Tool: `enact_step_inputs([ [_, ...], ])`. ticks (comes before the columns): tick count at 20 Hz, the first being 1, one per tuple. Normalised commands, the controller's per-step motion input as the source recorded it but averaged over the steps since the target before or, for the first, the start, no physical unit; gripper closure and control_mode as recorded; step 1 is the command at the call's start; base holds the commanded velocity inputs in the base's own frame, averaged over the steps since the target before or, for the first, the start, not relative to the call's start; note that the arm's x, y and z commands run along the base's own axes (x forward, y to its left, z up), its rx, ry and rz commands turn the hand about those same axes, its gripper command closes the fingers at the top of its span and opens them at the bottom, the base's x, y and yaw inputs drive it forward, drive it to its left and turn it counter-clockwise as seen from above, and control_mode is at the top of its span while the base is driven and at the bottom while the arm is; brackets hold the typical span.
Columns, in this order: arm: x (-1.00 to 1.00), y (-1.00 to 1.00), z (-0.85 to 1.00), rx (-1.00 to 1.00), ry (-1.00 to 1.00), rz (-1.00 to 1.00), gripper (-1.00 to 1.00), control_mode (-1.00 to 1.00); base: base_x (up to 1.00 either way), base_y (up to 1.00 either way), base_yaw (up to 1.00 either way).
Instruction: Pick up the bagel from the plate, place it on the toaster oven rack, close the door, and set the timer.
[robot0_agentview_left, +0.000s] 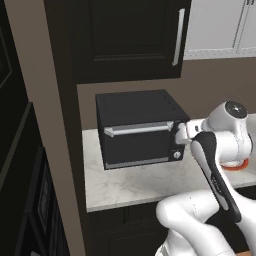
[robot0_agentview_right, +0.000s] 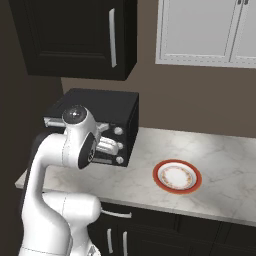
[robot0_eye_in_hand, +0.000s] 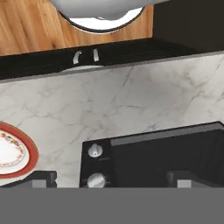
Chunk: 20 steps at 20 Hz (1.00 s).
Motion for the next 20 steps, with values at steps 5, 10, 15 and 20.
enact_step_inputs([
  [5,0.21,0.00,-0.33,-0.19,0.15,0.13,-1.00,-1.00,0.00,0.00,0.00],
  [10,0.05,0.00,-0.37,-0.11,-0.01,0.09,-1.00,-1.00,0.00,0.00,0.00],
  [15,0.00,0.00,-0.48,-0.04,-0.15,0.05,-1.00,-1.00,0.00,0.00,0.00],
  [20,0.00,-0.04,-0.48,0.00,-0.22,0.02,-1.00,-1.00,0.00,0.00,0.00],
])
